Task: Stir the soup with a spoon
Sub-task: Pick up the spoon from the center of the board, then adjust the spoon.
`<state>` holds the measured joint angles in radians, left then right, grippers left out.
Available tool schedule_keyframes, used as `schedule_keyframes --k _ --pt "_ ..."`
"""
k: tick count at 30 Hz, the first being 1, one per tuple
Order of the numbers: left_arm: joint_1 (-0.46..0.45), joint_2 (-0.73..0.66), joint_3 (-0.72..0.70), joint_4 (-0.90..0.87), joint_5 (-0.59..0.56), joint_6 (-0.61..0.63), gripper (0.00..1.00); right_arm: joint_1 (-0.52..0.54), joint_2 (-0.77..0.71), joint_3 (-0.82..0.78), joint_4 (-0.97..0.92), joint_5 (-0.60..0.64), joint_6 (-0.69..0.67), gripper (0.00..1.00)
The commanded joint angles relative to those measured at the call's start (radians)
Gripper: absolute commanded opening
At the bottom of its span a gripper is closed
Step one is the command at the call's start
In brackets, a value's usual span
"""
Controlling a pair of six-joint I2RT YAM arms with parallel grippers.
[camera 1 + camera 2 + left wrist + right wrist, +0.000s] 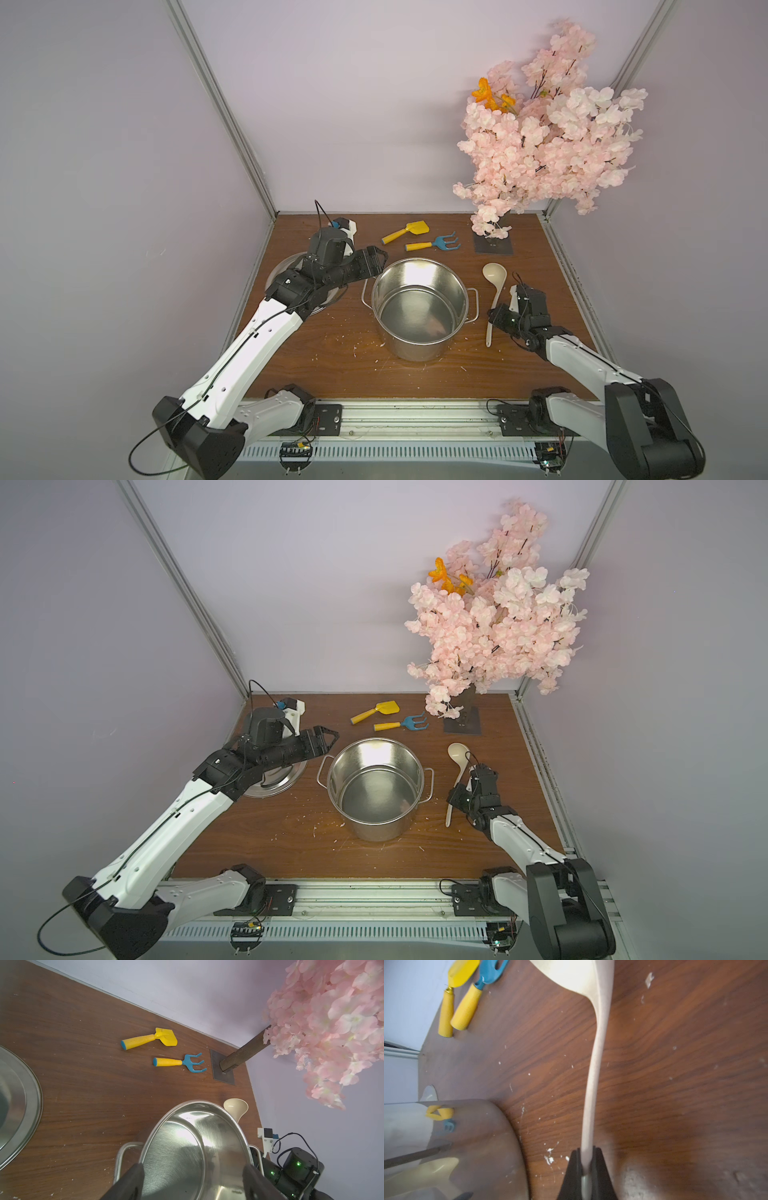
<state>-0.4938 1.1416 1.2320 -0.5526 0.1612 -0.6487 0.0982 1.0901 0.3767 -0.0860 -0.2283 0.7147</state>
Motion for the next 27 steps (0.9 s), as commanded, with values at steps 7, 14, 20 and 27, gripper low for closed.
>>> schedule_keyframes --k 7,14,20,27 --pt "-0.066 0.032 0.033 -0.003 -0.004 0.000 0.78 -0.023 -0.233 0.092 -0.085 -0.140 0.032 0.00" --pt "-0.125 0.064 0.054 0.001 -0.017 -0.002 0.79 -0.025 -0.312 0.206 -0.163 -0.182 0.056 0.00" --pt "-0.220 0.093 0.096 0.015 0.007 0.014 0.80 -0.025 -0.458 0.212 -0.151 -0.241 0.151 0.00" --pt "-0.285 0.115 0.102 0.137 0.127 0.012 0.80 -0.025 -0.676 0.180 -0.143 -0.222 0.263 0.00"
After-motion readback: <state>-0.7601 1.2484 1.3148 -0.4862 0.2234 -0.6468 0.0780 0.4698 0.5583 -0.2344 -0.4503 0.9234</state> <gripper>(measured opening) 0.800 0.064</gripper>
